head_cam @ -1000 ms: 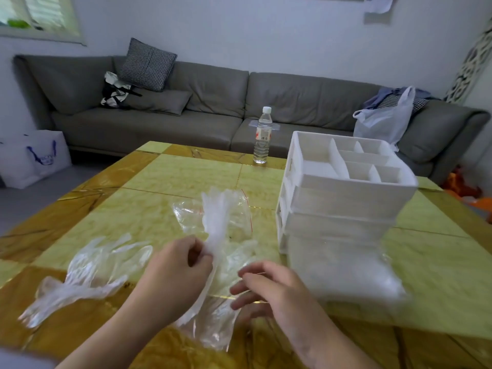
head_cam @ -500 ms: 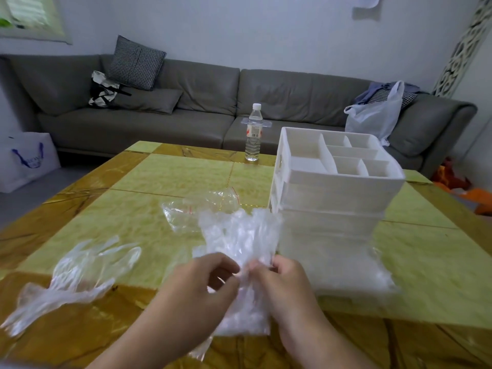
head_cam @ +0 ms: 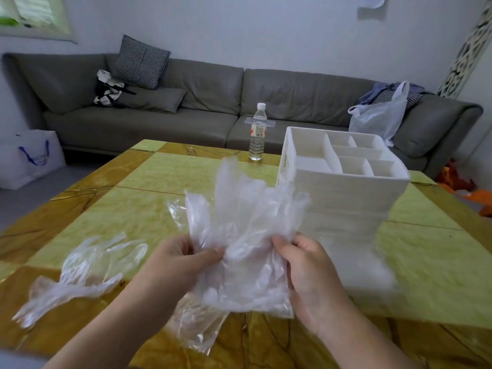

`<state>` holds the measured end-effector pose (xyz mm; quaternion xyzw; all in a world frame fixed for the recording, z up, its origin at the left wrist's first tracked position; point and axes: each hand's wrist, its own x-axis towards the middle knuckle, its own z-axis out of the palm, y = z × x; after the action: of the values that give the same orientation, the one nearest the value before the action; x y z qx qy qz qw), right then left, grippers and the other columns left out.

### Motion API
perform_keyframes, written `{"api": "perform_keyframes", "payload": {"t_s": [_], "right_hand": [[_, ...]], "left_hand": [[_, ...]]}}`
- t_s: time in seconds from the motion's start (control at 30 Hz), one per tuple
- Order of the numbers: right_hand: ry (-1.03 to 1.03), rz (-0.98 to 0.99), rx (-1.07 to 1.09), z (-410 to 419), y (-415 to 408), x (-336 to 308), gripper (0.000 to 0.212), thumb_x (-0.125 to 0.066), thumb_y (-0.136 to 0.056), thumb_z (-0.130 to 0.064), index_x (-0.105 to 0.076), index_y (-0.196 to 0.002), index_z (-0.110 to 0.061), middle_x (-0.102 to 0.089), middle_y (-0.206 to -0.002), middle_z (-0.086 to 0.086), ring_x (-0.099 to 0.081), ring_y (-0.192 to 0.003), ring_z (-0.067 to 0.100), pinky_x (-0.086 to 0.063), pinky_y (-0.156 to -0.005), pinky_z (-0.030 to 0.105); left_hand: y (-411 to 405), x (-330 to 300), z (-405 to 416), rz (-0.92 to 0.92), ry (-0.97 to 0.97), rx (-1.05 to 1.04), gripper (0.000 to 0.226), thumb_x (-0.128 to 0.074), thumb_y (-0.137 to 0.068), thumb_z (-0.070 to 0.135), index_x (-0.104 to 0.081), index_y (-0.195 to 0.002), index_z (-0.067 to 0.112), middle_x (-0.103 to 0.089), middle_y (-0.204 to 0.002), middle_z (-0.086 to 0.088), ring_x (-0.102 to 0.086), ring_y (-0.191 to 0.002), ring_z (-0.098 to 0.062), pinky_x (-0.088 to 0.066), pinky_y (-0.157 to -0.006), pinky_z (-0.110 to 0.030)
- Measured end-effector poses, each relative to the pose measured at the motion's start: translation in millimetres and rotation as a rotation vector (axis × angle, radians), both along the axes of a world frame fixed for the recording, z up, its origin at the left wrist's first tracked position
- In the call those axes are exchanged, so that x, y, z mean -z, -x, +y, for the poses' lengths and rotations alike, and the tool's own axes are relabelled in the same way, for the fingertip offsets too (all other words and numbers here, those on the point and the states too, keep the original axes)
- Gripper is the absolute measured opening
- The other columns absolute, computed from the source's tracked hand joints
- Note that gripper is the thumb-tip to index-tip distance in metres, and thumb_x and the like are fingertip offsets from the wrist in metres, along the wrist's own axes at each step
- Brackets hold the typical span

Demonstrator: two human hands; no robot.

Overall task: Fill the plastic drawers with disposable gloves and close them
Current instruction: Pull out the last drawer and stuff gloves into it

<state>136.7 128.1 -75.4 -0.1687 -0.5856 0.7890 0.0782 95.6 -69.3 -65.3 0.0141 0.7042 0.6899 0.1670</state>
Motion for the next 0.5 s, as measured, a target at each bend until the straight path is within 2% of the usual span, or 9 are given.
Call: {"api": "perform_keyframes", "payload": {"t_s": [0.07, 0.1, 0.13, 0.2, 0.3, 0.37, 0.43, 0.5], "right_hand": [[-0.032, -0.015, -0.098, 0.5, -2.2, -1.6, 0.014, -0.073, -0.098, -0.019, -0.079, -0.099, -0.006, -0.079, -0.091, 0.011, -0.075, -0.075, 0.026, -0.057, -0.063, 0.035], [-0.057, -0.023, -0.137, -0.5, -3.3, -2.0, 0.011, -0.076, -0.096, -0.019, -0.079, -0.098, -0.008, -0.079, -0.089, 0.007, -0.075, -0.071, 0.020, -0.055, -0.058, 0.030], [-0.079, -0.031, -0.143, -2.0, -3.0, -1.6, 0.008, -0.077, -0.095, -0.016, -0.079, -0.099, -0.009, -0.081, -0.091, 0.008, -0.077, -0.074, 0.020, -0.058, -0.059, 0.031], [-0.138, -0.046, -0.059, -4.0, 3.5, 3.5, 0.005, -0.077, -0.095, -0.010, -0.079, -0.096, -0.006, -0.081, -0.093, 0.017, -0.079, -0.083, 0.028, -0.064, -0.072, 0.041], [-0.154, -0.031, 0.056, -4.4, 16.0, 11.6, 0.010, -0.077, -0.095, -0.007, -0.077, -0.087, -0.001, -0.079, -0.091, 0.024, -0.075, -0.077, 0.030, -0.057, -0.070, 0.040], [-0.149, -0.020, 0.079, -5.3, 21.8, 14.9, 0.013, -0.077, -0.095, -0.008, -0.074, -0.092, 0.005, -0.076, -0.097, 0.031, -0.073, -0.079, 0.035, -0.056, -0.073, 0.044], [-0.178, -0.008, 0.088, -5.9, 24.9, 17.6, 0.014, -0.077, -0.095, -0.010, -0.074, -0.094, 0.004, -0.074, -0.098, 0.032, -0.075, -0.083, 0.042, -0.059, -0.076, 0.051], [-0.264, -0.019, 0.083, -6.0, 24.6, 17.8, 0.015, -0.078, -0.096, -0.017, -0.075, -0.093, -0.003, -0.078, -0.092, 0.022, -0.077, -0.087, 0.042, -0.063, -0.080, 0.056]], "left_hand": [[-2.1, -3.1, -2.4, 0.144, 0.143, -0.038, 0.020, -0.074, -0.094, 0.018, -0.080, -0.076, 0.016, -0.077, -0.073, -0.011, -0.072, -0.060, -0.022, -0.053, -0.055, -0.030], [-3.1, -3.8, -2.5, 0.172, 0.159, -0.033, 0.021, -0.073, -0.095, 0.018, -0.080, -0.075, 0.015, -0.077, -0.071, -0.009, -0.072, -0.059, -0.020, -0.052, -0.053, -0.027], [-4.4, -5.2, -2.7, 0.179, 0.170, -0.024, 0.021, -0.073, -0.096, 0.017, -0.080, -0.077, 0.013, -0.077, -0.071, -0.008, -0.072, -0.059, -0.019, -0.051, -0.052, -0.026], [-3.1, -7.2, -5.2, 0.181, 0.181, -0.021, 0.018, -0.073, -0.095, 0.016, -0.081, -0.080, 0.011, -0.077, -0.071, -0.008, -0.071, -0.058, -0.017, -0.051, -0.052, -0.025], [3.4, -10.9, -12.6, 0.171, 0.119, -0.086, 0.016, -0.073, -0.096, 0.018, -0.084, -0.084, 0.016, -0.078, -0.080, -0.014, -0.071, -0.066, -0.029, -0.058, -0.060, -0.035], [5.7, -11.5, -15.3, 0.152, 0.104, -0.112, 0.019, -0.071, -0.097, 0.018, -0.083, -0.085, 0.012, -0.078, -0.082, -0.016, -0.070, -0.066, -0.031, -0.060, -0.058, -0.033], [7.3, -11.3, -14.7, 0.067, 0.069, -0.126, 0.020, -0.069, -0.098, 0.017, -0.081, -0.087, 0.006, -0.077, -0.085, -0.017, -0.068, -0.063, -0.029, -0.059, -0.054, -0.032], [6.9, -13.6, -13.2, -0.103, -0.067, -0.084, 0.026, -0.069, -0.096, 0.027, -0.078, -0.097, 0.003, -0.076, -0.094, -0.019, -0.074, -0.071, -0.032, -0.062, -0.058, -0.038]]}}
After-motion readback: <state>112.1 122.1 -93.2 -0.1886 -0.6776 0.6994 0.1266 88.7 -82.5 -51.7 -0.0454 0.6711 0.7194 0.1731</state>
